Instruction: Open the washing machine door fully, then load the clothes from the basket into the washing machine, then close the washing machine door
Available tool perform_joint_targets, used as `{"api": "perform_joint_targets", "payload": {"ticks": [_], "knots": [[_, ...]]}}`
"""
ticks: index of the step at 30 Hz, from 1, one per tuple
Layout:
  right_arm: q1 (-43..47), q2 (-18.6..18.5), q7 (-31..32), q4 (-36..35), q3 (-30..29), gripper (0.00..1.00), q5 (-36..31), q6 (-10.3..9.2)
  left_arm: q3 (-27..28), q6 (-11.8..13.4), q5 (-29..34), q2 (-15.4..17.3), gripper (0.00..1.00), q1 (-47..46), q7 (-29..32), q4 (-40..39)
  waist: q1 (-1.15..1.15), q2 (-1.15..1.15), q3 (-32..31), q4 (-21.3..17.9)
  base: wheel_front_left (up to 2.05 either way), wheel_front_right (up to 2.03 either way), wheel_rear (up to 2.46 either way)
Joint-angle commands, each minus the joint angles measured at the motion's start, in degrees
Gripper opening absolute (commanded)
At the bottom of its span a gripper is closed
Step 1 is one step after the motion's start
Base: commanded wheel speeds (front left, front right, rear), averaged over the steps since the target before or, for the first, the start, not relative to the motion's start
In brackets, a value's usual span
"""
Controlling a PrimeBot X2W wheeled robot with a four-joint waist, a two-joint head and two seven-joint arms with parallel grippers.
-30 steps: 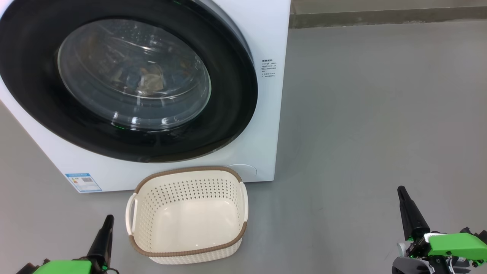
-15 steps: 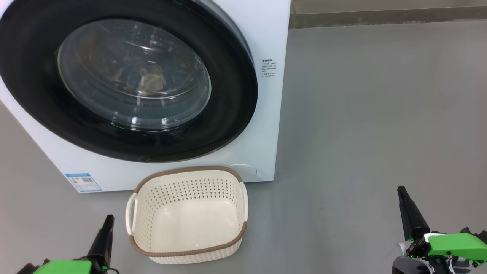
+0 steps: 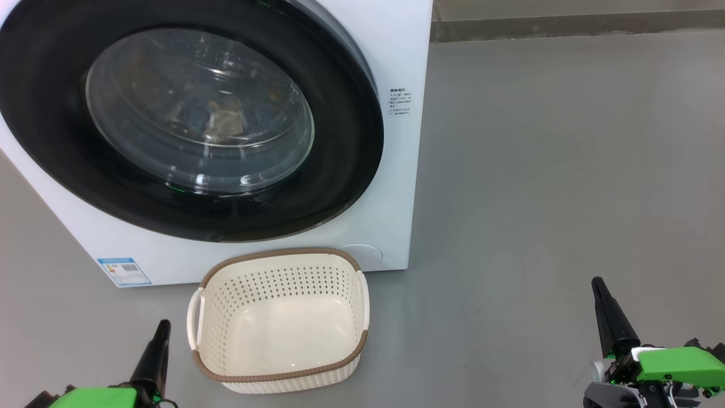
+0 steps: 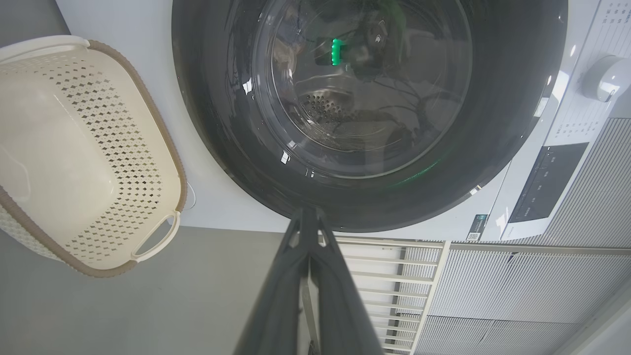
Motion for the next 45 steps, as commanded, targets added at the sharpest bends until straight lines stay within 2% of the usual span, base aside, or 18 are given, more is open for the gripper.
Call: {"api": "perform_joint_targets", "payload": {"ticks": [1, 45], "knots": [[-0.37, -0.17, 0.45, -1.77, 1.27, 0.00, 0.19, -0.06, 2.01, -0.16, -0.30, 0.66, 0.00, -2.36, 0.12, -1.69, 0.00, 0.00, 0.00, 0.00, 0.00, 0.00, 0.00], [-0.36, -0.17, 0.44, -1.77, 1.29, 0.00, 0.21, -0.06, 2.23, -0.17, -0.12, 0.51, 0.00, -2.38, 0.30, -1.68, 0.00, 0.00, 0.00, 0.00, 0.00, 0.00, 0.00]]}}
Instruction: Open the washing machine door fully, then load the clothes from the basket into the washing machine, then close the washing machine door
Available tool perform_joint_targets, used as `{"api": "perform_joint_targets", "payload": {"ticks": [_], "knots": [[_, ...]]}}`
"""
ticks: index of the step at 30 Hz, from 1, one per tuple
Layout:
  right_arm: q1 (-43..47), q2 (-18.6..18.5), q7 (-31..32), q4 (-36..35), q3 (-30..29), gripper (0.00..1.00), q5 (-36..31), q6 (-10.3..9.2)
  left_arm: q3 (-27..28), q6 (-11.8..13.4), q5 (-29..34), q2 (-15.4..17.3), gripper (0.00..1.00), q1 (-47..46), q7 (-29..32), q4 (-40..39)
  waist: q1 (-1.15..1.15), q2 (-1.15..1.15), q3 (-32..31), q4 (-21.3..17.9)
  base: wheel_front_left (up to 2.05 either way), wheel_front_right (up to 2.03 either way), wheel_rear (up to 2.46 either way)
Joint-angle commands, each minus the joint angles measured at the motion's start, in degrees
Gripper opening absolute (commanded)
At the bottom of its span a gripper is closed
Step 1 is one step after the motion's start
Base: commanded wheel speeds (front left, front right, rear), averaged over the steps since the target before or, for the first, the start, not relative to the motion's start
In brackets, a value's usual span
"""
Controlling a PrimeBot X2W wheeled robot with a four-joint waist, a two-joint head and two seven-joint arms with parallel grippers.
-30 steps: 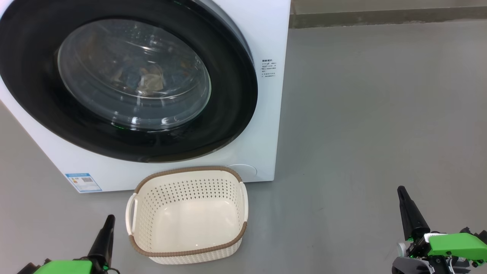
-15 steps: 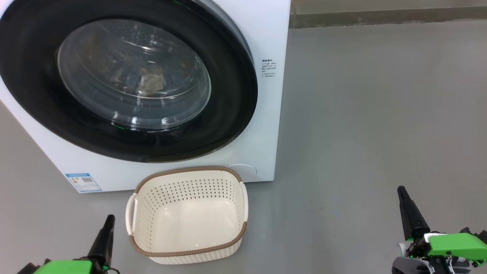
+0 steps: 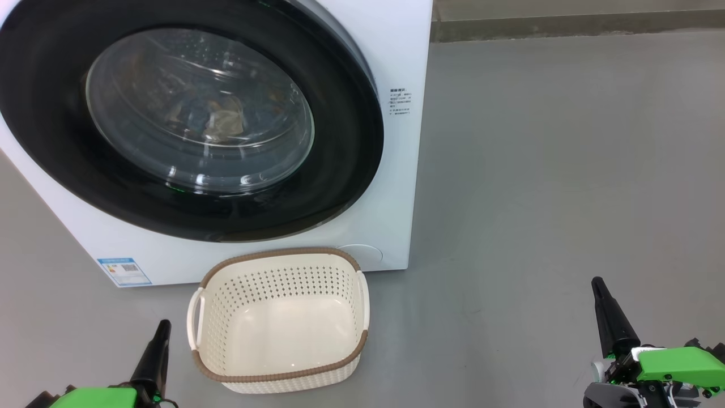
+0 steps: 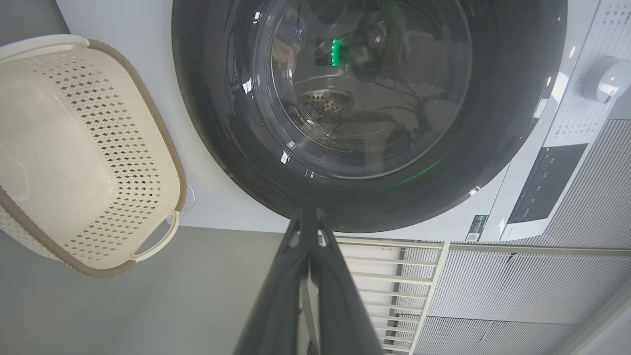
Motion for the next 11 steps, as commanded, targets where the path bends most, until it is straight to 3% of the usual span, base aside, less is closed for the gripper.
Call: {"api": "perform_joint_targets", "payload": {"ticks": [1, 11], "knots": [[-0.36, -0.18, 0.44, -1.76, 1.29, 0.00, 0.21, -0.06, 2.06, -0.17, -0.12, 0.70, 0.00, -2.37, 0.23, -1.68, 0.00, 0.00, 0.00, 0.00, 0.00, 0.00, 0.00], [-0.36, -0.18, 0.43, -1.76, 1.29, 0.00, 0.21, -0.06, 2.10, -0.17, -0.09, 0.67, 0.00, -2.37, 0.26, -1.68, 0.00, 0.00, 0.00, 0.00, 0.00, 0.00, 0.00]]}}
